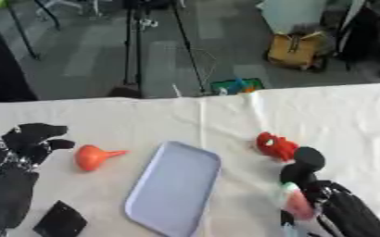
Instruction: Pick up objects on the table and place them in the box.
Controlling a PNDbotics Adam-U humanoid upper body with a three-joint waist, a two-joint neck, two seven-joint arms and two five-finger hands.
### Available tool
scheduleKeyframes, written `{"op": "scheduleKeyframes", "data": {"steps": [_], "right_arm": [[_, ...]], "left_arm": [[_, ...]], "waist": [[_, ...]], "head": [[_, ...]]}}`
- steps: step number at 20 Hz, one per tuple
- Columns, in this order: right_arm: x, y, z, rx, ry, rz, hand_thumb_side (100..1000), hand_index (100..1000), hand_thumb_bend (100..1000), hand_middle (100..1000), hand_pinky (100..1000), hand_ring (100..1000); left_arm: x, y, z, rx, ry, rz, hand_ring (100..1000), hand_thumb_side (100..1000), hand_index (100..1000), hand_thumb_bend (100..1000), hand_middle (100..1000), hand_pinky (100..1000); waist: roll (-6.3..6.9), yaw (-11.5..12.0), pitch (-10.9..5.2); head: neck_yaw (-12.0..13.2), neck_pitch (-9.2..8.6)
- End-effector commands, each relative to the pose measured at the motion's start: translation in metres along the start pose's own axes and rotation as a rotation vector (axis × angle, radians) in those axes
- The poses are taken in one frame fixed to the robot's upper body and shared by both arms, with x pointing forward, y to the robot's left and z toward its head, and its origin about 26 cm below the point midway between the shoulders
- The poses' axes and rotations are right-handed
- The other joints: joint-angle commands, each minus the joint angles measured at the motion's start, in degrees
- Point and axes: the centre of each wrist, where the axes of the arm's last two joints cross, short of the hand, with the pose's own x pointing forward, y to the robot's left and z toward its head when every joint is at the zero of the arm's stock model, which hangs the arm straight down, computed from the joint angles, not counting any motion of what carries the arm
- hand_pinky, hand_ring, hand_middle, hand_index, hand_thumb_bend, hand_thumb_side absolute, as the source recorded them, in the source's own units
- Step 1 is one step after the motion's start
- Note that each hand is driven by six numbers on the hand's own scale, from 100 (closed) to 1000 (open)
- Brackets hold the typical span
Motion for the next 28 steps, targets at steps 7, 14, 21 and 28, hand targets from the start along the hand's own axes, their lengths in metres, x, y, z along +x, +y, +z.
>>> {"op": "scheduleKeyframes", "data": {"steps": [7, 14, 21, 28], "right_arm": [[0.001, -0.026, -0.017, -0.071, -0.078, 0.002, 628, 619, 100, 390, 757, 687], [0.012, -0.048, -0.037, -0.11, -0.177, -0.037, 610, 615, 100, 388, 747, 677], [0.022, -0.063, -0.061, -0.15, -0.24, -0.055, 620, 607, 100, 379, 743, 668], [0.038, -0.071, -0.086, -0.185, -0.297, -0.076, 627, 603, 100, 375, 739, 664]], "left_arm": [[0.004, 0.001, -0.002, -0.011, -0.005, 0.0, 807, 1000, 739, 135, 719, 732], [0.004, 0.001, 0.0, -0.014, 0.007, 0.004, 808, 1000, 739, 138, 719, 732], [0.004, 0.0, 0.0, -0.02, 0.015, 0.012, 809, 1000, 740, 140, 719, 731], [0.003, -0.001, 0.0, -0.028, 0.017, 0.021, 810, 1000, 741, 141, 719, 731]], "waist": [[-1.13, 0.2, -2.05], [-2.04, 0.6, -2.73], [-2.7, 1.2, -3.19], [-3.06, 1.9, -3.44]], "head": [[0.3, -0.19], [0.7, 0.26], [1.0, 0.37], [0.8, 0.41]]}}
